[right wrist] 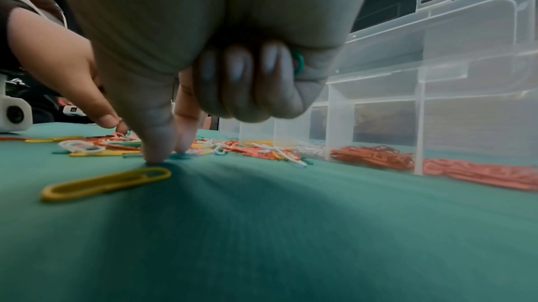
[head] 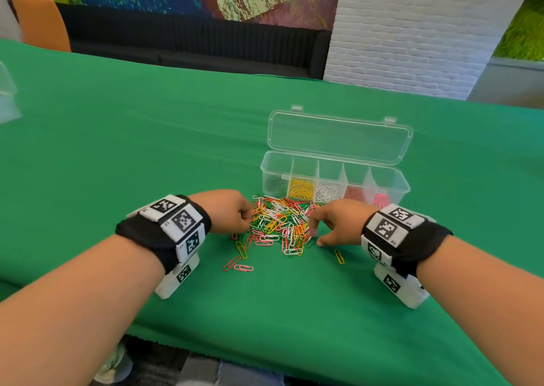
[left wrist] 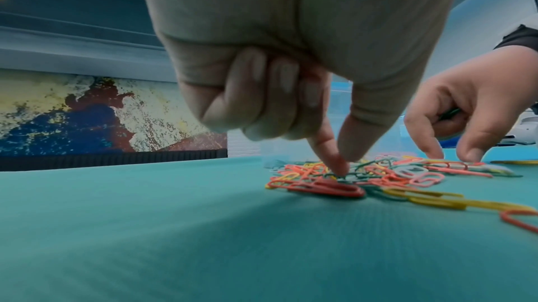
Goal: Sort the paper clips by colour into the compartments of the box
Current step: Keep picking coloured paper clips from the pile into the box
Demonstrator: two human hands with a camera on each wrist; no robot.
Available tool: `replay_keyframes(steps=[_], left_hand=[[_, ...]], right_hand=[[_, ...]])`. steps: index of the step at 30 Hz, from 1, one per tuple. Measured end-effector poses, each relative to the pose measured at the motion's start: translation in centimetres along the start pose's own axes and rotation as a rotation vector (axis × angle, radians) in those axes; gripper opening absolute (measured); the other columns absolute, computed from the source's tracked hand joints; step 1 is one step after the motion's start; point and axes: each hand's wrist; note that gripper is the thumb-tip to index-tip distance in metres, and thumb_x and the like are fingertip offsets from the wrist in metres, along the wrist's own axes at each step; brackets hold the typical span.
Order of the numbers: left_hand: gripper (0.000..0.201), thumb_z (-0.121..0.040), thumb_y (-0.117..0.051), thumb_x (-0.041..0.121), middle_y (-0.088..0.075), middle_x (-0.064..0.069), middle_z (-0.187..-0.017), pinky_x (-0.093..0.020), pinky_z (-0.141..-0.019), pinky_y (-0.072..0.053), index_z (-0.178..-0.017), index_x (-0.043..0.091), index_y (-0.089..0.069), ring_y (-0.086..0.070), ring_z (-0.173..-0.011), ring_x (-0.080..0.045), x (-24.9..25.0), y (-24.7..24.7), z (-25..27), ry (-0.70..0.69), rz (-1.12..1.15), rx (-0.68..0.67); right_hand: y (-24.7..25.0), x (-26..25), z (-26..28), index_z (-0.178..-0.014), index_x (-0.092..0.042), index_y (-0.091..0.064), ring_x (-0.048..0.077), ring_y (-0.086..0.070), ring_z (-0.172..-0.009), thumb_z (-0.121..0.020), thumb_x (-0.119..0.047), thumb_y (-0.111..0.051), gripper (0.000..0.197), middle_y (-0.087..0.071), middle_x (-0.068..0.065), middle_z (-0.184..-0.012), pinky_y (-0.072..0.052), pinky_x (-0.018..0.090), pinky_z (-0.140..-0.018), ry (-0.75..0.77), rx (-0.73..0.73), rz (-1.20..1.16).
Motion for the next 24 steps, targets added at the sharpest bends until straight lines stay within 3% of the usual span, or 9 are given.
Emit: replay_keyframes(steps=[2, 5, 11, 14, 16, 20, 24], left_hand=[[0.015, -0.085, -0.052, 0.023, -0.055, 0.006, -0.071, -0.019, -0.051, -0.034, -0.086, 0.019, -0.066, -0.047, -0.063, -0.013, -0.05, -0.05, -0.03, 0.024, -0.003, -0.008], [0.016, -0.082, -0.053, 0.021, -0.056, 0.004, -0.074, -0.02, -0.052, -0.036, -0.088, 0.016, -0.067, -0.045, -0.063, -0.013, -0.06, -0.06, 0.14, 0.032, -0.001, -0.046], [0.014, -0.08, -0.058, 0.016, -0.05, 0.01, -0.067, -0.02, -0.052, -0.035, -0.089, 0.022, -0.066, -0.045, -0.06, -0.008, -0.06, 0.28, 0.31, 0.04, 0.018, -0.078], [0.006, -0.079, -0.061, 0.023, -0.053, 0.01, -0.068, -0.021, -0.054, -0.037, -0.084, 0.023, -0.065, -0.048, -0.063, -0.011, -0.27, -0.06, 0.0, 0.053, 0.019, -0.062], [0.011, -0.076, -0.068, 0.033, -0.053, 0.009, -0.066, -0.021, -0.052, -0.035, -0.078, 0.023, -0.063, -0.047, -0.06, -0.009, -0.47, -0.3, -0.25, 0.064, 0.013, -0.055], [0.028, -0.071, -0.074, 0.044, -0.051, 0.007, -0.063, -0.022, -0.051, -0.033, -0.072, 0.022, -0.058, -0.045, -0.057, -0.01, -0.7, -0.48, -0.52, 0.086, -0.002, -0.059], [0.03, -0.073, -0.073, 0.047, -0.049, 0.006, -0.061, -0.021, -0.052, -0.034, -0.071, 0.022, -0.058, -0.043, -0.057, -0.011, -0.75, -0.47, -0.55, 0.093, 0.008, -0.083]], right_hand=[[-0.13, 0.15, -0.11, -0.093, -0.028, -0.059, 0.002, -0.039, -0.055, -0.085, -0.032, -0.064, 0.011, -0.041, -0.009, -0.061, -0.031, 0.018, -0.051, 0.012, -0.008, 0.01], [-0.24, 0.29, -0.14, -0.083, -0.026, -0.055, 0.001, -0.038, -0.054, -0.085, -0.03, -0.062, 0.008, -0.042, -0.01, -0.06, -0.029, 0.017, -0.05, 0.017, -0.001, 0.026], [-0.43, 0.54, -0.23, -0.08, -0.024, -0.052, 0.006, -0.04, -0.057, -0.087, -0.024, -0.053, 0.007, -0.043, -0.009, -0.063, -0.03, 0.018, -0.05, 0.006, 0.051, 0.051], [-0.48, 0.46, -0.2, -0.079, -0.026, -0.047, 0.012, -0.044, -0.066, -0.091, -0.023, -0.047, 0.012, -0.041, -0.011, -0.065, -0.029, 0.018, -0.051, -0.014, 0.108, 0.033], [-0.46, 0.5, -0.17, -0.07, -0.032, -0.04, 0.014, -0.045, -0.07, -0.092, -0.025, -0.046, 0.024, -0.04, -0.012, -0.065, -0.03, 0.019, -0.052, -0.027, 0.11, 0.018], [-0.49, 0.57, -0.08, -0.065, -0.031, -0.033, 0.013, -0.043, -0.067, -0.093, -0.022, -0.044, 0.031, -0.04, -0.012, -0.065, -0.029, 0.019, -0.052, -0.054, 0.094, -0.002], [-0.35, 0.24, -0.12, -0.066, -0.023, -0.03, 0.011, -0.036, -0.058, -0.096, -0.022, -0.035, 0.03, -0.04, -0.004, -0.066, -0.027, 0.023, -0.051, -0.113, 0.083, -0.07]])
Point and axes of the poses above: each hand's wrist, its own z-axis away from the middle knuckle, its own y-axis out of the back of the hand, x = y × z
